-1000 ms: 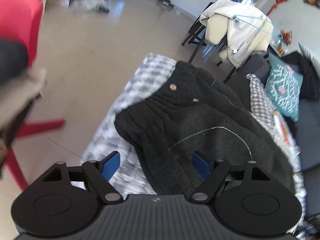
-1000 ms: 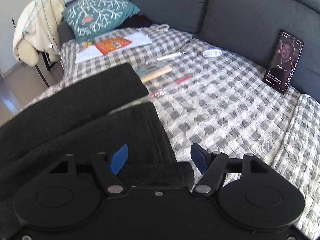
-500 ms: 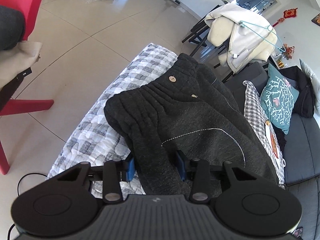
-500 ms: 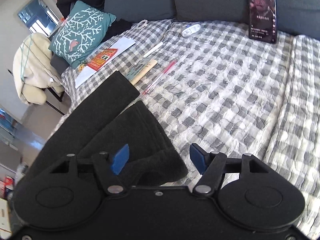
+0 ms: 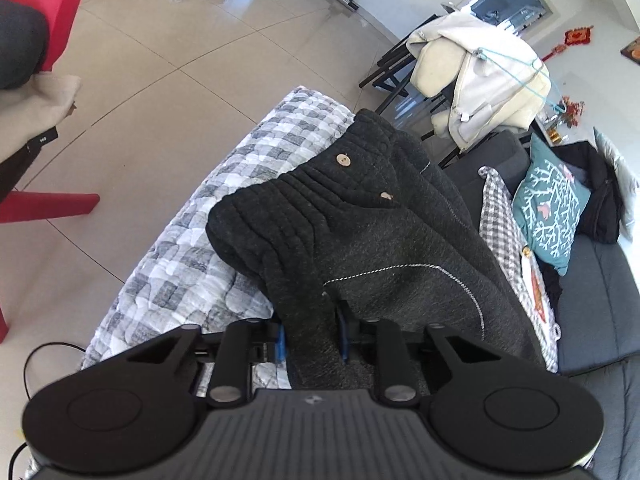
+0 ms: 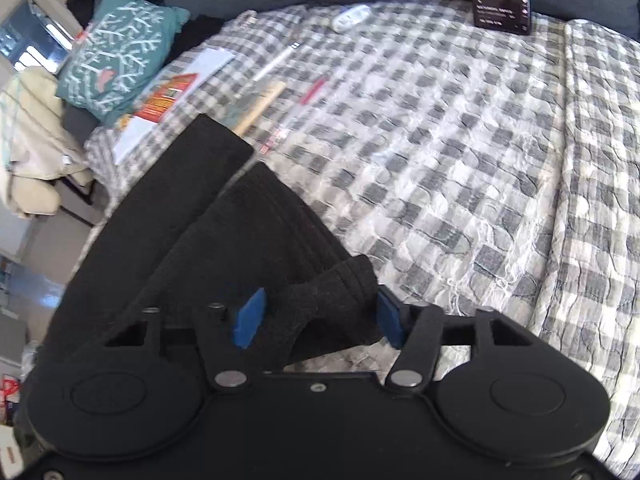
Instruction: Fold clothes
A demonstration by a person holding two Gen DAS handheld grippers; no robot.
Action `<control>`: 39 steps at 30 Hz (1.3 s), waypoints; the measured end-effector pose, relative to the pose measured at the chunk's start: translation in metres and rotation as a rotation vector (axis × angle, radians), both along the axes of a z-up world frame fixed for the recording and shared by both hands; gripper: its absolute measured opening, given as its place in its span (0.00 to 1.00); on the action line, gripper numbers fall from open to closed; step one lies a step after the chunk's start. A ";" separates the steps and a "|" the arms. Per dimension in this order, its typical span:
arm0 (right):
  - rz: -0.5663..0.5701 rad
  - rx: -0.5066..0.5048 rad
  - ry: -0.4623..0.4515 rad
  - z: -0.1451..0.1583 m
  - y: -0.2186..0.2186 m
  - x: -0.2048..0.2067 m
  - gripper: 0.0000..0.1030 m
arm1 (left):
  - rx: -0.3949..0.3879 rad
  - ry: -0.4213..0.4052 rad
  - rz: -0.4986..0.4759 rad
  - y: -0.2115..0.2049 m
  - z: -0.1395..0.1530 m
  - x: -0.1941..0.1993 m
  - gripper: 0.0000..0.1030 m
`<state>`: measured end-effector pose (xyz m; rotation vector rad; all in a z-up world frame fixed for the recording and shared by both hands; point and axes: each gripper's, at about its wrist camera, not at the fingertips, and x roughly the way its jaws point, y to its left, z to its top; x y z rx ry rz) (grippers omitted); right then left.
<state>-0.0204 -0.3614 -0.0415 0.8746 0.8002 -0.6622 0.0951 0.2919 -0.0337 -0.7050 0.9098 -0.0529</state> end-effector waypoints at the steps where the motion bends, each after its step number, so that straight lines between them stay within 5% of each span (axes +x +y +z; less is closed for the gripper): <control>1: -0.010 0.011 -0.005 -0.003 -0.002 -0.001 0.33 | 0.007 -0.012 -0.009 -0.001 0.005 -0.003 0.18; 4: -0.039 0.061 -0.110 -0.002 -0.010 -0.013 0.15 | 0.013 -0.047 -0.021 0.000 0.019 -0.017 0.17; 7: -0.042 0.031 -0.237 0.021 -0.014 -0.031 0.14 | -0.031 -0.056 -0.018 0.007 0.027 -0.039 0.16; 11: -0.009 -0.035 -0.298 0.050 -0.014 -0.053 0.13 | -0.067 -0.040 -0.065 0.013 0.030 -0.064 0.16; 21: 0.146 -0.123 -0.199 0.062 -0.023 -0.114 0.13 | 0.031 0.002 -0.200 0.001 0.028 -0.098 0.17; 30: 0.280 -0.145 -0.070 0.005 -0.003 -0.161 0.14 | 0.197 0.041 -0.250 -0.013 0.007 -0.105 0.22; 33: 0.296 -0.147 -0.074 -0.001 -0.001 -0.165 0.15 | 0.227 0.048 -0.274 -0.013 0.005 -0.105 0.34; 34: 0.317 -0.163 -0.059 0.001 0.001 -0.164 0.18 | 0.249 0.048 -0.292 -0.014 0.007 -0.105 0.45; 35: 0.347 -0.183 -0.035 0.004 0.004 -0.162 0.24 | 0.277 0.050 -0.314 -0.014 0.011 -0.103 0.61; 37: 0.382 -0.209 -0.003 0.008 0.006 -0.161 0.43 | 0.306 0.038 -0.338 -0.011 0.022 -0.102 0.75; 39: 0.409 -0.240 0.009 0.016 0.004 -0.164 0.47 | 0.309 0.000 -0.328 -0.002 0.033 -0.102 0.77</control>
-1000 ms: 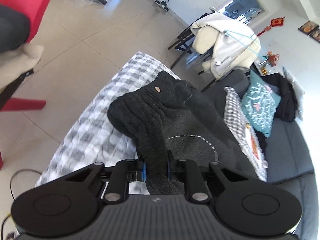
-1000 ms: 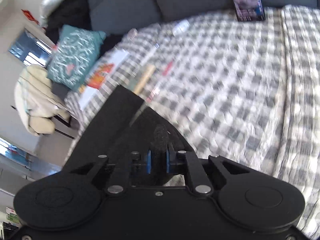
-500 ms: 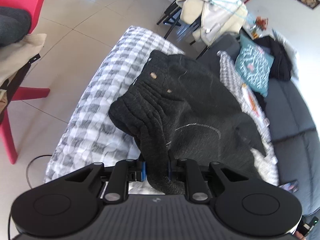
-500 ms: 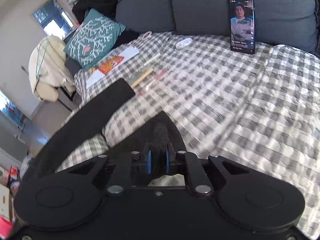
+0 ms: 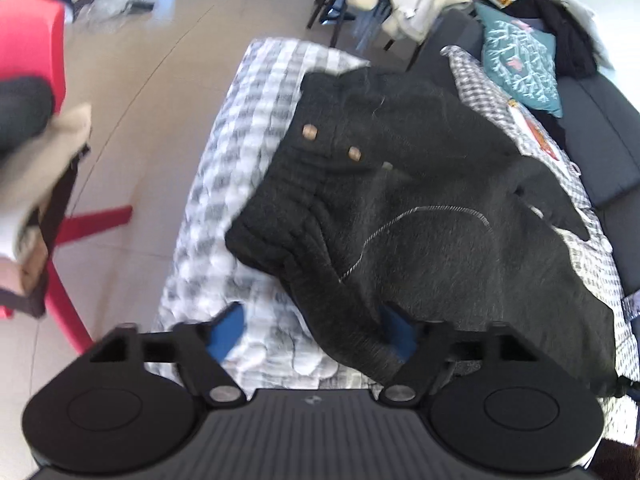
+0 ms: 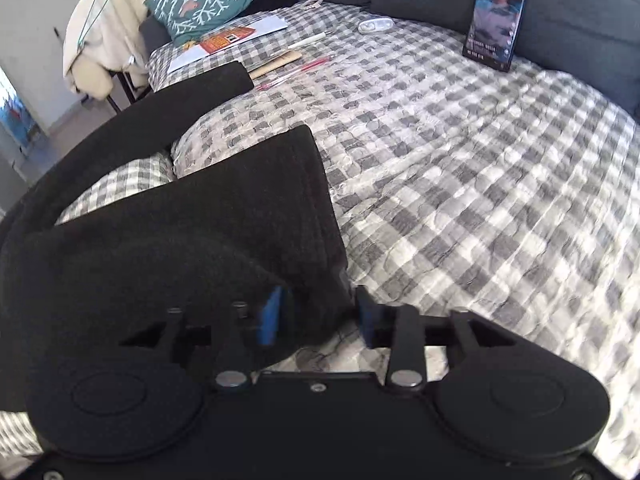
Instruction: Fold clothes
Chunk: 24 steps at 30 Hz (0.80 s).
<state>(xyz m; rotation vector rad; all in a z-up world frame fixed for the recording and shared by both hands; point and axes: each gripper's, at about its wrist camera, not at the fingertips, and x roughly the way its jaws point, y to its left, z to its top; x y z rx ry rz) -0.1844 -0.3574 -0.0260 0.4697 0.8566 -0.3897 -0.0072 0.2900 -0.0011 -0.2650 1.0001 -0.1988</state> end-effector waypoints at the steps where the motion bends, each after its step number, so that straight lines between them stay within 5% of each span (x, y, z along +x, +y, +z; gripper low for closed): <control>1: 0.010 -0.010 -0.005 0.003 -0.002 -0.001 0.48 | 0.000 -0.014 0.015 0.004 0.005 0.000 0.78; 9: 0.065 -0.039 -0.116 0.014 -0.034 0.048 0.53 | -0.049 -0.077 0.101 0.015 0.010 0.021 0.78; 18: 0.077 -0.047 -0.114 -0.022 -0.058 0.116 0.54 | -0.064 -0.107 0.113 0.002 0.001 0.054 0.78; 22: 0.140 -0.086 -0.139 -0.033 -0.049 0.124 0.15 | -0.090 -0.112 0.140 0.000 -0.002 0.068 0.78; 24: 0.157 -0.127 -0.171 -0.033 -0.043 0.121 0.10 | -0.110 -0.112 0.158 0.000 -0.001 0.072 0.78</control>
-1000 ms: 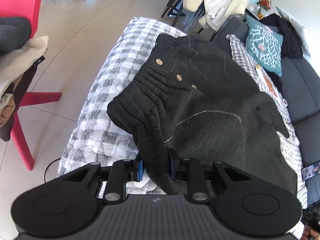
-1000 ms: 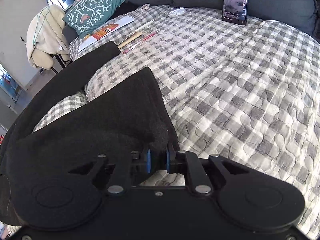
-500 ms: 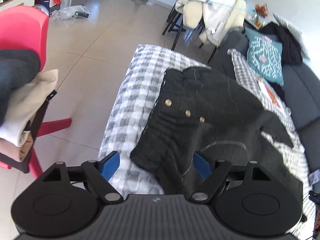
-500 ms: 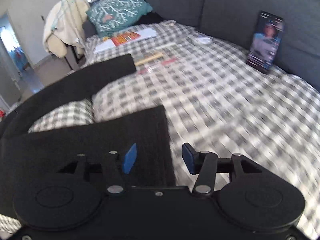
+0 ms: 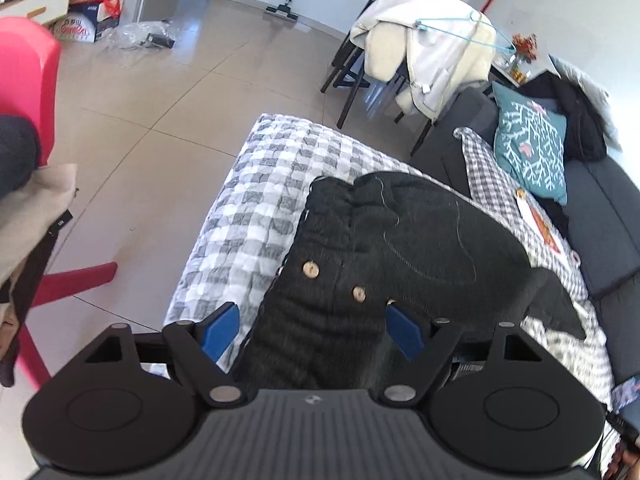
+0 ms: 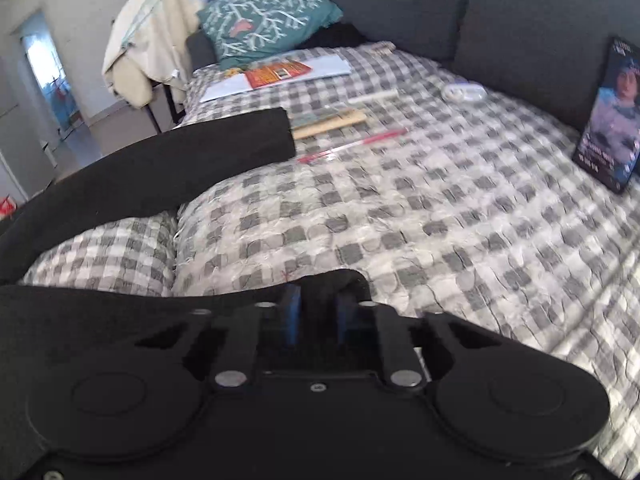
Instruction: Fold clothes
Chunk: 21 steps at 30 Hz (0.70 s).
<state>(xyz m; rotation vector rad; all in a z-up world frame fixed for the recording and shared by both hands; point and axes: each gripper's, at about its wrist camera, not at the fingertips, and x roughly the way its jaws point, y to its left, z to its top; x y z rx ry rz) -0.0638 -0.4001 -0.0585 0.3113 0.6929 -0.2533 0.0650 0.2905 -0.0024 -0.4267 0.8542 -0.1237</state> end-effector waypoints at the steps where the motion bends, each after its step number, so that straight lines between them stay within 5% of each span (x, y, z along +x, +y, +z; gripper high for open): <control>1: -0.007 -0.020 -0.040 0.005 0.003 -0.006 0.09 | -0.007 -0.003 0.006 0.000 0.001 0.002 0.78; 4: -0.077 -0.035 -0.108 0.021 0.000 -0.014 0.09 | 0.019 -0.031 0.000 -0.003 0.005 0.011 0.78; 7: -0.081 -0.050 0.026 0.013 -0.002 0.005 0.10 | 0.065 -0.060 -0.015 -0.005 0.006 0.023 0.78; 11: -0.073 -0.136 0.136 0.002 0.013 0.023 0.30 | 0.059 -0.079 -0.075 0.000 0.001 0.049 0.78; 17: -0.074 -0.092 0.066 0.039 0.002 0.035 0.43 | -0.025 -0.051 -0.211 0.010 -0.017 0.095 0.75; 21: -0.073 -0.021 0.019 0.054 -0.006 0.058 0.47 | -0.007 -0.055 -0.299 0.002 -0.029 0.122 0.72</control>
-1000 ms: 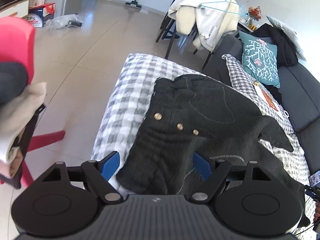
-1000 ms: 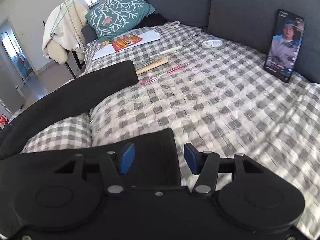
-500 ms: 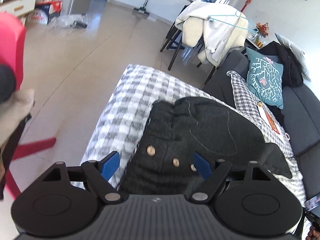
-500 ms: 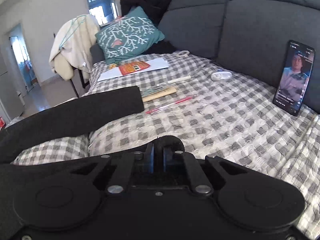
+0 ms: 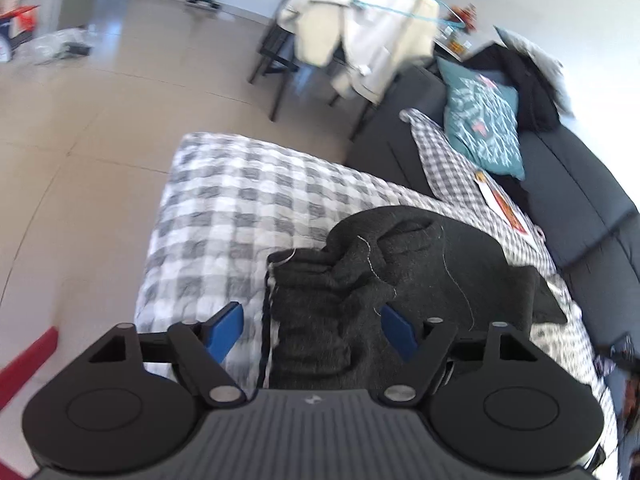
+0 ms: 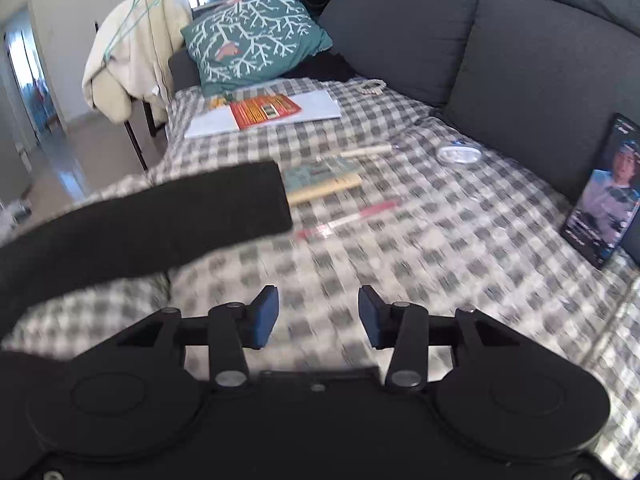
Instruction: Fold clothes
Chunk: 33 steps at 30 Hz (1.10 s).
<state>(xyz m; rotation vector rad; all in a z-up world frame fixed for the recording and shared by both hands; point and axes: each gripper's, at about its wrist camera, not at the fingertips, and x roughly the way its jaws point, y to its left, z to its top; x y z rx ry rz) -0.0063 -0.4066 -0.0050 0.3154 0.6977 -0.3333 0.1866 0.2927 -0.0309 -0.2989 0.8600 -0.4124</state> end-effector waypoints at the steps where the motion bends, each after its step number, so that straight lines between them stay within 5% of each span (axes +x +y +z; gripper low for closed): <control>1: 0.002 0.027 -0.016 0.003 -0.002 0.010 0.48 | 0.007 -0.004 -0.018 -0.004 -0.003 0.005 0.72; 8: -0.027 0.128 0.003 -0.014 -0.015 0.091 0.49 | 0.025 -0.036 -0.075 -0.018 -0.021 0.027 0.60; 10: -0.037 0.126 0.026 -0.024 -0.017 0.109 0.49 | -0.001 -0.034 -0.049 -0.013 -0.024 0.028 0.45; 12: -0.052 0.127 0.066 -0.041 -0.018 0.128 0.49 | -0.006 -0.038 -0.027 -0.011 -0.024 0.026 0.41; 14: -0.068 0.130 0.089 -0.056 -0.018 0.140 0.35 | 0.019 -0.069 -0.001 -0.015 -0.019 0.021 0.39; 16: -0.091 0.106 0.075 -0.059 -0.014 0.140 0.15 | 0.017 -0.107 0.041 -0.016 -0.011 0.018 0.38; 18: -0.096 0.102 0.037 -0.054 -0.015 0.133 0.09 | 0.013 -0.146 0.083 -0.016 -0.002 0.016 0.37; 22: -0.062 0.058 -0.018 -0.027 -0.016 0.113 0.08 | 0.032 -0.167 0.140 -0.013 0.015 0.017 0.37; 25: -0.039 0.019 -0.023 -0.011 -0.022 0.096 0.08 | 0.063 -0.101 0.155 -0.014 0.010 0.027 0.37; 33: 0.008 -0.011 0.182 -0.054 -0.026 0.093 0.12 | 0.215 -0.061 0.121 -0.034 -0.011 0.035 0.42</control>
